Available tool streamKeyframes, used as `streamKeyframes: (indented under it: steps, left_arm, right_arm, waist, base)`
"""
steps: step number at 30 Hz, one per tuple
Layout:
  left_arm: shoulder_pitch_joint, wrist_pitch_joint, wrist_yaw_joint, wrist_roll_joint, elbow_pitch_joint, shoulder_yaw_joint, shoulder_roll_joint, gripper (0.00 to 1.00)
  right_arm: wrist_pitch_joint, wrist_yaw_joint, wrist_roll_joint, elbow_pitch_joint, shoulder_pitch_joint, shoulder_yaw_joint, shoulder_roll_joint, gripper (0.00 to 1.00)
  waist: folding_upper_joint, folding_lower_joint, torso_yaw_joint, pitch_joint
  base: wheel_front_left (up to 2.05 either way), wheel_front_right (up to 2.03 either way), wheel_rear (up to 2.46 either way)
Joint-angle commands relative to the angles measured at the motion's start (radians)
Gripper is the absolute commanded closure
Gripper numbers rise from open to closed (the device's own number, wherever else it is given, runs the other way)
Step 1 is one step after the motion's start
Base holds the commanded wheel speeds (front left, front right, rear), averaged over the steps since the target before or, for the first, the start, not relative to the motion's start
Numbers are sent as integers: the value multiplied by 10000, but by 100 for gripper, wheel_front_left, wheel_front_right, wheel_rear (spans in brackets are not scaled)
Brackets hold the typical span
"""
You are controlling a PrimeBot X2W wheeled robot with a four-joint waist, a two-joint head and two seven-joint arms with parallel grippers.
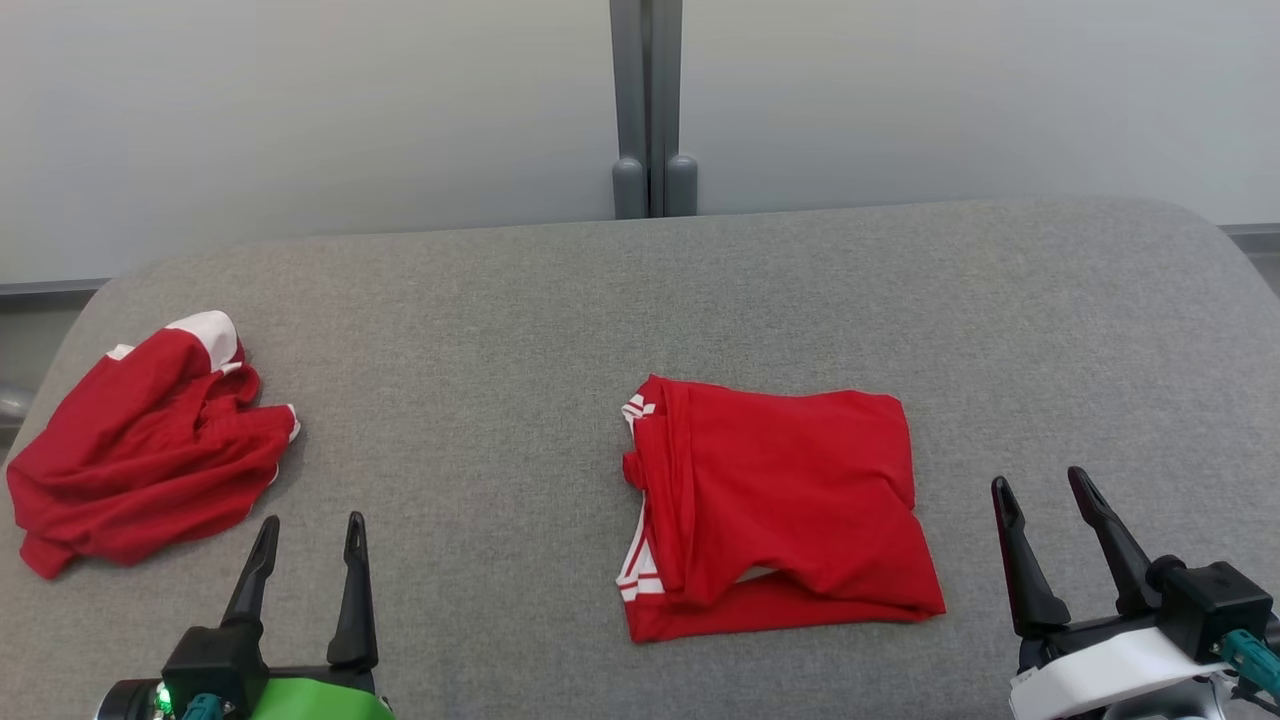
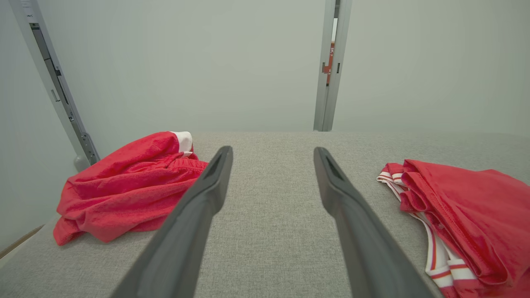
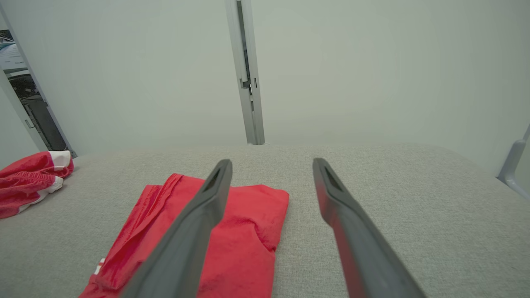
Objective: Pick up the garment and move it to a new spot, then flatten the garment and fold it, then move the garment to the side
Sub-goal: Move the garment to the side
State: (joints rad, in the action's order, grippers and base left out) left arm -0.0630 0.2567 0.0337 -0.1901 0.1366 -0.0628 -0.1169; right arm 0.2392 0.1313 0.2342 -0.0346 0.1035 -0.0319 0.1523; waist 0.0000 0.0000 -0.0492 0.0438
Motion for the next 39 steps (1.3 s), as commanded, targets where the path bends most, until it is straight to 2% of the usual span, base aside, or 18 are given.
streamKeyframes:
  steps: [1,14,26,32,39]
  left_arm:
    - [-113,27,-72,-43,26,4,-92,0]
    - [-78,44,-172,-156,35,-45,-119,0]
    - [90,70,-307,-141,34,-111,-141,0]
    - [268,66,-318,-125,111,-214,-53,0]
    - [529,84,-332,-40,153,-421,105,0]
  right_arm:
    - [12,-11,7,-16,119,-10,18,0]
    - [0,-12,-9,-139,-94,-24,-17,0]
    - [-412,-12,93,-761,-2037,-620,598,0]
    - [-1015,-12,15,-1762,-3243,-886,761,0]
    - [-1348,-12,74,-3671,-4064,-989,778,0]
  waist:
    - [0,0,5,-4]
    - [0,0,17,-48]
    - [0,0,-116,-268]
    - [0,0,-390,-424]
    - [0,0,-816,-885]
  base:
    - [0,0,0]
    - [0,0,0]
    - [0,0,0]
    - [0,0,0]
    - [0,0,0]
